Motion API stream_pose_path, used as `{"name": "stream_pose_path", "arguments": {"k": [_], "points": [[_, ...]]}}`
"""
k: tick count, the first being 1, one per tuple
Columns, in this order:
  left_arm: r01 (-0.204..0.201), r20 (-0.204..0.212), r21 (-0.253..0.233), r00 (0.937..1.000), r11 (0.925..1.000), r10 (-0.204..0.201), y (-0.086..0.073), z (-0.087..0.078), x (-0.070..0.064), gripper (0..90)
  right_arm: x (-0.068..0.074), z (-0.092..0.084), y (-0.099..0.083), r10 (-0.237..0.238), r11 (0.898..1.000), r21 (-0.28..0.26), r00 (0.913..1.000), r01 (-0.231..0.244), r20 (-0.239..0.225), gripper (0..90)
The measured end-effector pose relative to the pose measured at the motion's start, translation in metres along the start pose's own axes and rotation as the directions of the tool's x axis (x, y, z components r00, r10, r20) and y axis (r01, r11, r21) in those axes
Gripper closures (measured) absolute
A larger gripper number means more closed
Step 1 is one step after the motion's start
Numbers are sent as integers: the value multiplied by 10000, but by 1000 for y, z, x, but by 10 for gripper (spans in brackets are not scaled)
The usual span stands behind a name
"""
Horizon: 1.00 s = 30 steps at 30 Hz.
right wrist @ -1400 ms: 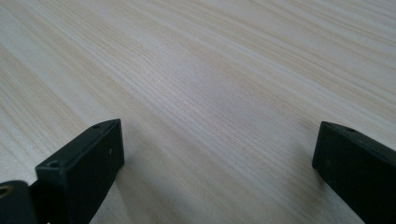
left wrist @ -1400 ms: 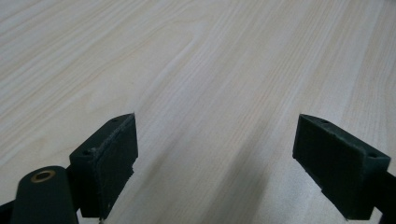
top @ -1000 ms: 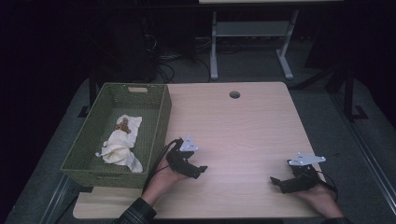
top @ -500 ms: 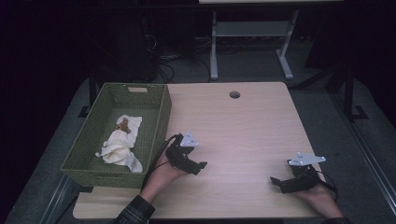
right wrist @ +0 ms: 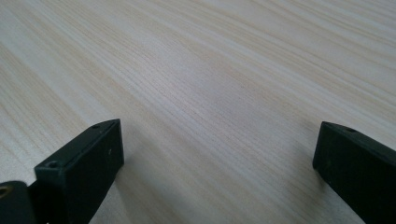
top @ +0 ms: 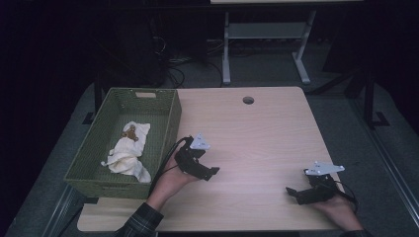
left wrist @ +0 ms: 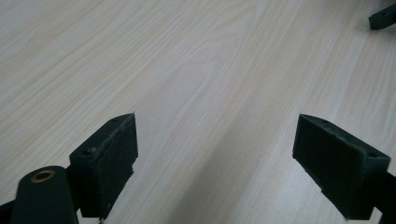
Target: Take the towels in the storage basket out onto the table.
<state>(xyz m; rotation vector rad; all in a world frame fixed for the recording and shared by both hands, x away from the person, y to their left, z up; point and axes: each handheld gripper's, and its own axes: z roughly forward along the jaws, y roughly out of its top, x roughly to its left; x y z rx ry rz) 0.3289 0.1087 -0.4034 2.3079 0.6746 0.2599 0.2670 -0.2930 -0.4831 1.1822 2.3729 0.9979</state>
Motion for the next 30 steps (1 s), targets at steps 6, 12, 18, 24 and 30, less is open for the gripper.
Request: {"name": "stream_pose_path", "arguments": {"k": [6,12,18,24,30], "points": [[42,128,-58,9999,10000,-42,4,-5,2,134,0,0,0,0,10000,0,10000,0,3,15],[71,278,-127,9996,9999,-67,9,-12,4,134,0,0,0,4,10000,-1,10000,-4,2,15],[187,374,-358,9992,9992,-173,13,-24,14,135,0,0,0,-19,10000,-12,10000,19,6,15],[365,495,-554,9982,9978,-338,16,-35,22,138,0,0,0,-25,10000,-17,10000,25,5,15],[436,549,-593,9977,9973,-404,17,-41,30,139,0,0,0,-23,10000,-16,10000,23,6,15]]}}
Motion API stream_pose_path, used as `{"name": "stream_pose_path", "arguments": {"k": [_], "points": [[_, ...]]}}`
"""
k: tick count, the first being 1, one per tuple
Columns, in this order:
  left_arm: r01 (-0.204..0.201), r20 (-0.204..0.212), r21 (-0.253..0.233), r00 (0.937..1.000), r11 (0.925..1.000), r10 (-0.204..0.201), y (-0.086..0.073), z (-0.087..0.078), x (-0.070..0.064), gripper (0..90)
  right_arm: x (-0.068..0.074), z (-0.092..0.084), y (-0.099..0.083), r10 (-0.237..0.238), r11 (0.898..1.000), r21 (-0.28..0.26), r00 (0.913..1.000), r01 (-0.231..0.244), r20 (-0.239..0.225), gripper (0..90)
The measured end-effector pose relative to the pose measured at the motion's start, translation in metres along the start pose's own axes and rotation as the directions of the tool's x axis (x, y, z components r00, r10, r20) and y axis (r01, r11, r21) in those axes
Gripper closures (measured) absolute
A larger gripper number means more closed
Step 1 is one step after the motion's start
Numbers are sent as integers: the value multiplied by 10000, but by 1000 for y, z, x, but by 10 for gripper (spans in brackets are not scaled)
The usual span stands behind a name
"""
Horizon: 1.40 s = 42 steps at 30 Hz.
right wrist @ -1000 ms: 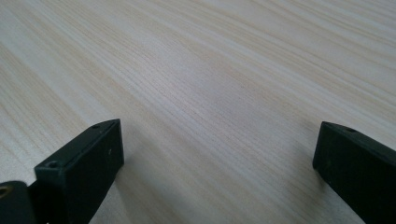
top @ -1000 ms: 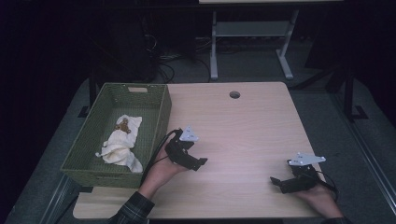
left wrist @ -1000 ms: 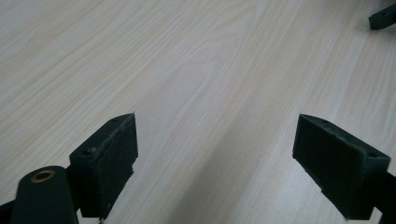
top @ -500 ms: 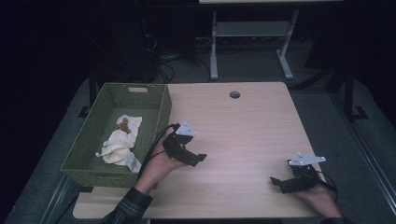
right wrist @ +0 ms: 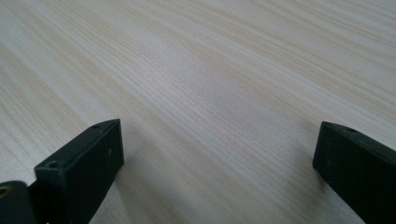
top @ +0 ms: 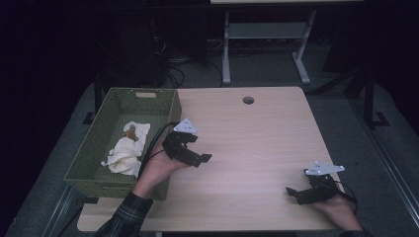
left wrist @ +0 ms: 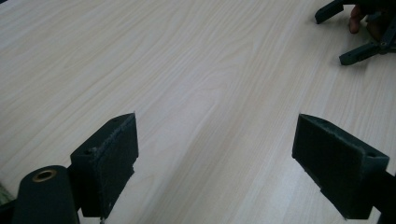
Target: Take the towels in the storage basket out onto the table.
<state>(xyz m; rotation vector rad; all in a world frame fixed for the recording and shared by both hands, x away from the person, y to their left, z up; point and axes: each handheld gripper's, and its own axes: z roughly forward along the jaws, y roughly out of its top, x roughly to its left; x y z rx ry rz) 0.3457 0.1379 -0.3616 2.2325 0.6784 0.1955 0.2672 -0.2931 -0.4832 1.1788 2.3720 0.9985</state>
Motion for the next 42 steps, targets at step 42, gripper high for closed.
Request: {"name": "stream_pose_path", "arguments": {"k": [42], "points": [[627,-1176,-436,9908,9971,-674,-25,-67,63,142,0,0,0,6,10000,-1,10000,-6,-3,15]]}}
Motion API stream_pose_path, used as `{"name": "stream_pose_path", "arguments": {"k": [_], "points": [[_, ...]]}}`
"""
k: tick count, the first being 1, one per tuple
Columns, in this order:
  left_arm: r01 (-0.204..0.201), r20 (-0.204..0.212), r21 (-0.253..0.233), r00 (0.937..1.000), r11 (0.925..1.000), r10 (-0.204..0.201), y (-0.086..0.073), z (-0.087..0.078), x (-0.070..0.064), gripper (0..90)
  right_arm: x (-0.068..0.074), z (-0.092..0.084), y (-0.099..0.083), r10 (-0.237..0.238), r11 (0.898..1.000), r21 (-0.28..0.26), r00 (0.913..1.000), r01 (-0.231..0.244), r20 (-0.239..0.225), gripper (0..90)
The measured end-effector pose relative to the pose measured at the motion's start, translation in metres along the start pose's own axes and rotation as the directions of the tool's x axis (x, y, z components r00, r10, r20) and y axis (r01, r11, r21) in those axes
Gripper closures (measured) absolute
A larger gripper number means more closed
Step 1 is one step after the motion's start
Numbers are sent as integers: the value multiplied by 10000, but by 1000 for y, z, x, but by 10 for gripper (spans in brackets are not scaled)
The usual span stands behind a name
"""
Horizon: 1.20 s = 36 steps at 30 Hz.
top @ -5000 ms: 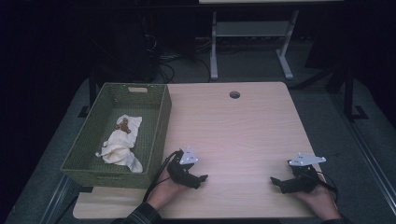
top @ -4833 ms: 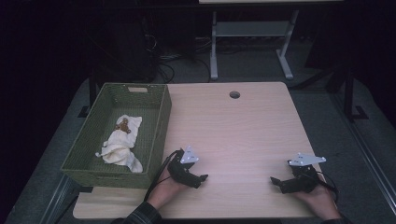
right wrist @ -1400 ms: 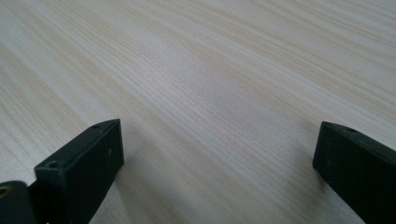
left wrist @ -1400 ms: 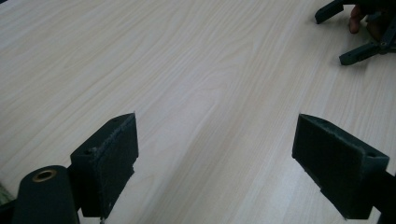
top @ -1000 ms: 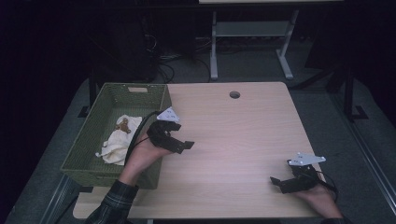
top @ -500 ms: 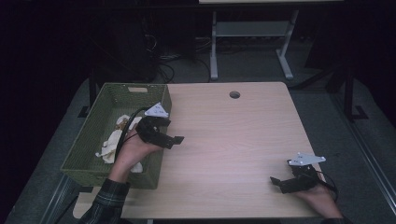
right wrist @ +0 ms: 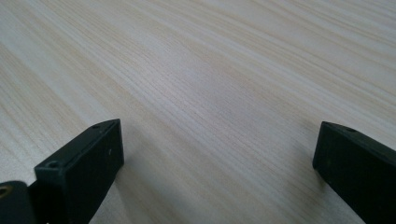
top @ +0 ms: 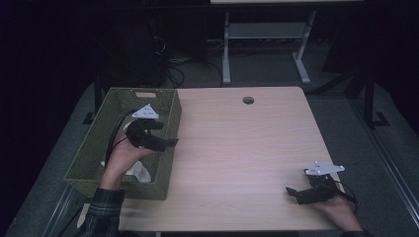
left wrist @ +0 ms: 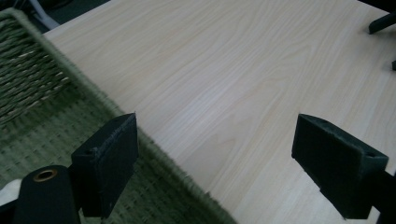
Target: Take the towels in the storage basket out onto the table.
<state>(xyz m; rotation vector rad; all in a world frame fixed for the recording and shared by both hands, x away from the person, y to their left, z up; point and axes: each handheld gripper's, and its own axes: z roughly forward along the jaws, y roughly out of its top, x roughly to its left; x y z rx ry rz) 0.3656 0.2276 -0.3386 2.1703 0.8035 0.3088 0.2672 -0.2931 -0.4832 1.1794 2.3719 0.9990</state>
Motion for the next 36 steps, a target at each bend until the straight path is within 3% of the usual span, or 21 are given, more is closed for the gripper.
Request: {"name": "stream_pose_path", "arguments": {"k": [10,16,23,30,36], "points": [[363,-516,-4,9980,9993,-363,-15,-14,23,142,0,0,0,-2,10000,-1,10000,2,1,15],[355,-880,-14,9955,9994,-354,-25,-24,36,144,0,0,0,-3,10000,-1,10000,3,1,15],[506,-1301,94,9903,9987,-489,-41,-29,53,144,0,0,0,1,10000,2,10000,-1,2,15],[801,-1858,331,9799,9962,-726,-61,-31,70,143,0,0,0,3,10000,1,10000,-3,2,15],[983,-2062,563,9748,9936,-847,-74,-30,80,141,0,0,0,0,10000,1,10000,0,2,15]]}}
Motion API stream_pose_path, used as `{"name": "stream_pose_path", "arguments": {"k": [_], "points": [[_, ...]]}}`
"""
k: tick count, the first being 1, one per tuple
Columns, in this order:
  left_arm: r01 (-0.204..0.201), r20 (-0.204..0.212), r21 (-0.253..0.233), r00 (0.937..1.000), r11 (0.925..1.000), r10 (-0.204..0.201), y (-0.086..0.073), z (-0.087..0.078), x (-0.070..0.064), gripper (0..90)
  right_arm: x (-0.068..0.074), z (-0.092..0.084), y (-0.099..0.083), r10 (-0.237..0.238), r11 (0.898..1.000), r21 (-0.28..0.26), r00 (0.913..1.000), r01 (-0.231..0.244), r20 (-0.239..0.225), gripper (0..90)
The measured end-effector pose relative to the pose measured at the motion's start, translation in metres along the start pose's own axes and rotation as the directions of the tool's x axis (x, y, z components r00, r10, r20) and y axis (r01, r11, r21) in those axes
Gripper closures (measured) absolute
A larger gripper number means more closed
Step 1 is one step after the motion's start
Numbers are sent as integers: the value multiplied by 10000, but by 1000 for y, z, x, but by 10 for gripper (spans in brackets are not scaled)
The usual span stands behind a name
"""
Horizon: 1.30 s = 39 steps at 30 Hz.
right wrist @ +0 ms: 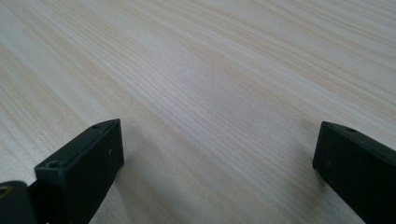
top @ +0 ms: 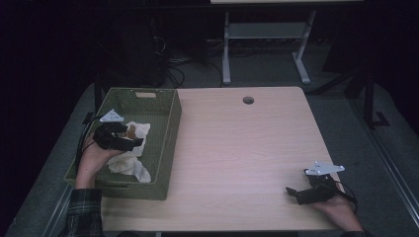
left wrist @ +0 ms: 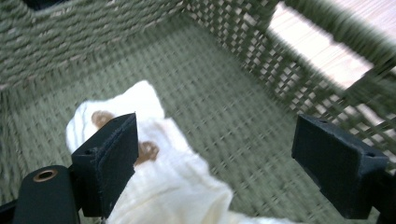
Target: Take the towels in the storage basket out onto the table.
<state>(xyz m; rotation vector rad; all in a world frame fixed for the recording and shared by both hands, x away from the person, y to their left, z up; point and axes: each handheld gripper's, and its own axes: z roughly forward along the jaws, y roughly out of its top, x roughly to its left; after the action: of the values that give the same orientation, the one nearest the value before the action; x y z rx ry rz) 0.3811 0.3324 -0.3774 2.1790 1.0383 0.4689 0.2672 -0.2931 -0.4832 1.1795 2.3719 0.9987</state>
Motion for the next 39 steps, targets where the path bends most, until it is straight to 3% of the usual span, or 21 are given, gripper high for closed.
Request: {"name": "stream_pose_path", "arguments": {"k": [8,15,21,23,28,32,33,39], "points": [[333,-223,838,9993,9959,-315,-18,11,12,139,0,0,0,0,10000,-1,10000,0,0,15],[706,-431,1708,9970,9828,-642,-26,20,16,137,0,0,0,-1,10000,-1,10000,1,-1,15],[819,-535,2374,9960,9680,-711,-29,26,18,136,0,0,0,-1,10000,-2,10000,1,-1,15],[950,-531,2735,9951,9572,-835,-32,29,19,135,0,0,0,0,10000,-1,10000,0,0,15],[1072,-485,2986,9941,9483,-971,-34,32,20,134,0,0,0,20,10000,-2,10000,-20,-4,15],[1262,-556,3339,9919,9341,-1142,-36,35,21,134,0,0,0,4,10000,-11,10000,-4,-6,15],[1262,-556,3339,9919,9341,-1142,-36,35,21,134,0,0,0,4,10000,-11,10000,-4,-6,15],[1288,-621,3789,9916,9164,-1136,-39,39,20,148,0,0,0,17,10000,-4,10000,-17,-7,15]]}}
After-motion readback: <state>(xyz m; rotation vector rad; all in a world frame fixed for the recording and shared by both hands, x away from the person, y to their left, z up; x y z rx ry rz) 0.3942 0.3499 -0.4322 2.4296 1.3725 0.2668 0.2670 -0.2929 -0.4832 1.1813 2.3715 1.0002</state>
